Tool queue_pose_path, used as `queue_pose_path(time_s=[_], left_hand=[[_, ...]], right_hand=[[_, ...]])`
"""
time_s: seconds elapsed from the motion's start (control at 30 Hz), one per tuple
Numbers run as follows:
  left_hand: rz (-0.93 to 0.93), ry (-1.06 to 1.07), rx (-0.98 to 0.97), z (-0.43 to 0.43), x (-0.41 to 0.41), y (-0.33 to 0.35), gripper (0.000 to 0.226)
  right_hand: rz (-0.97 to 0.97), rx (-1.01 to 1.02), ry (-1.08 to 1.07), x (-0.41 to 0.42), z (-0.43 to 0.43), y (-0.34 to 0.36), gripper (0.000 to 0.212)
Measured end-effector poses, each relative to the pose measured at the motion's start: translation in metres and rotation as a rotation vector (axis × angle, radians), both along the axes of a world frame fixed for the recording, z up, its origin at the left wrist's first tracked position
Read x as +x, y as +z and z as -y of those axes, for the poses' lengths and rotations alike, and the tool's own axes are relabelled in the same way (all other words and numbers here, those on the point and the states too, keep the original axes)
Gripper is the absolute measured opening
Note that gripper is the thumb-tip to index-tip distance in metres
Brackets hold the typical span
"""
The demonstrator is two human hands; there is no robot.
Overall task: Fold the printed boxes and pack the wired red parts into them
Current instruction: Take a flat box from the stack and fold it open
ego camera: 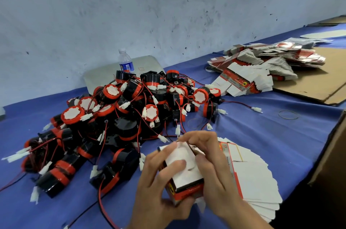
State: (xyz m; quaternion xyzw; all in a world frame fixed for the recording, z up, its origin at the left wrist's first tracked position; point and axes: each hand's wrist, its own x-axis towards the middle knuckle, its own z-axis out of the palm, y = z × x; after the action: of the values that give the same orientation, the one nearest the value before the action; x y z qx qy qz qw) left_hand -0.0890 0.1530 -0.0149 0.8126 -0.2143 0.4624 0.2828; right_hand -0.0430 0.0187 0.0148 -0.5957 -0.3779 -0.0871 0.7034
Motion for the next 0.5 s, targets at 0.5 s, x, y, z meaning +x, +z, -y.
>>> queue_pose_path(time_s=[0.5], left_hand=[[0.002,0.002,0.04,-0.0033,-0.004,0.0024,0.052]], right_hand=[[-0.052,0.067,-0.002,-0.0011,-0.0054,-0.0065,0.034]])
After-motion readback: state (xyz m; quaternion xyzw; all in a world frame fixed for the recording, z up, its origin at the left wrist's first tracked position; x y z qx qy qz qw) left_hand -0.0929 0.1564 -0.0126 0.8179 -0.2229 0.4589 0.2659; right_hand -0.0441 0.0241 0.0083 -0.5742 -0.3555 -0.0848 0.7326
